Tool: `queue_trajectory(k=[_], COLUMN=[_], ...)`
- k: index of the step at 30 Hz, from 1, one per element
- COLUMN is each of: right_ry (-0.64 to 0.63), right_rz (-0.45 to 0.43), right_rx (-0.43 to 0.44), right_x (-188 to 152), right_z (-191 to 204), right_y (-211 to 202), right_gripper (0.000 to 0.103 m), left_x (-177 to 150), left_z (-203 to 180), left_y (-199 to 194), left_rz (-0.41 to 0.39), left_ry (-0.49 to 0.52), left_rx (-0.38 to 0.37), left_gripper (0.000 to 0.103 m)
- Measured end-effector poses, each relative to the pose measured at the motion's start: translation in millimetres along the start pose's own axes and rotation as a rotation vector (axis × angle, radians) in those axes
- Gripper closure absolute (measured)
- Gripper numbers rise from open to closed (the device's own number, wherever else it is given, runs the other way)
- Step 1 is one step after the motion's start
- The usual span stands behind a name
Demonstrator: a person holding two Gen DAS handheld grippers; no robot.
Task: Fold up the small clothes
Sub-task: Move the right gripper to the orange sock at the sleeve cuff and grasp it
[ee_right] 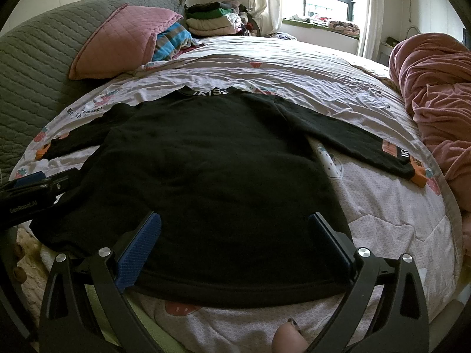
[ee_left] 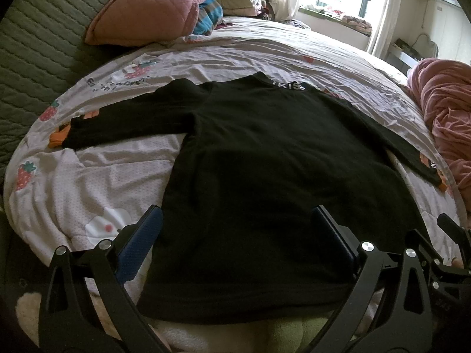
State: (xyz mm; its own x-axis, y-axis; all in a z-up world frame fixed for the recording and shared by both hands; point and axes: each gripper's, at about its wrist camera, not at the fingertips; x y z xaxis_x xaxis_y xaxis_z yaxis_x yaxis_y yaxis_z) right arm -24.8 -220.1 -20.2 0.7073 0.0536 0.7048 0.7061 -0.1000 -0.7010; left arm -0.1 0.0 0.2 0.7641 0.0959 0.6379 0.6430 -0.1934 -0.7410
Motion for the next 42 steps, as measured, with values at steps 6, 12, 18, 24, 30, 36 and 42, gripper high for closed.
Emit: queue_trajectory(k=[6,12,18,24,30,36,42], right_ry=[0.000,0.000,0.000,0.021,0.042,0.076,0.121], right_rz=[-0.001,-0.003,-0.010,-0.013,-0.015,-0.011,0.000], right_rx=[-0.002,-0.009,-0.013,-0.014,-0.024,-0.040,-0.085], right_x=[0,1,10,29,50,73,89], right_z=[-2,3,-6,-14,-21,-29,-47], right_y=[1,1,13,24,39,59,82], right_gripper=[0.004,0.004,0.004,0.004,0.004,0.004,0.004], left_x=[0,0,5,28,51,75,95], left_z=[0,0,-10,-4,-7,-13,-19], left_y=[0,0,3,24,39,58,76], left_rz=[-0.001,0.001,0.004,0.033,0.047,0.060,0.065], left_ry=[0.001,0.000,0.007,0.012,0.019,0.018,0.023], left_rx=[0.001,0.007,0.019,0.025,0.032,0.014,0.018], left_gripper=[0.009,0.009,0.009,0.009,0.009,0.009,0.009])
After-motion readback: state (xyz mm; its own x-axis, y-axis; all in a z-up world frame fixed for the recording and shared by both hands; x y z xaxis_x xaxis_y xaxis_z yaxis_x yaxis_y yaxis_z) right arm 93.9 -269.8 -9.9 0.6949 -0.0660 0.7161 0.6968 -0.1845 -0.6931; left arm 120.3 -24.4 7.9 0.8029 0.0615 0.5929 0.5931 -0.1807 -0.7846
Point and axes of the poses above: each gripper's, at about its wrist camera, not at the fingertips, and y roughly the way its jaws point, z to its left, x to its top, and after that the axes turned 11 degrees about -x, right-handed
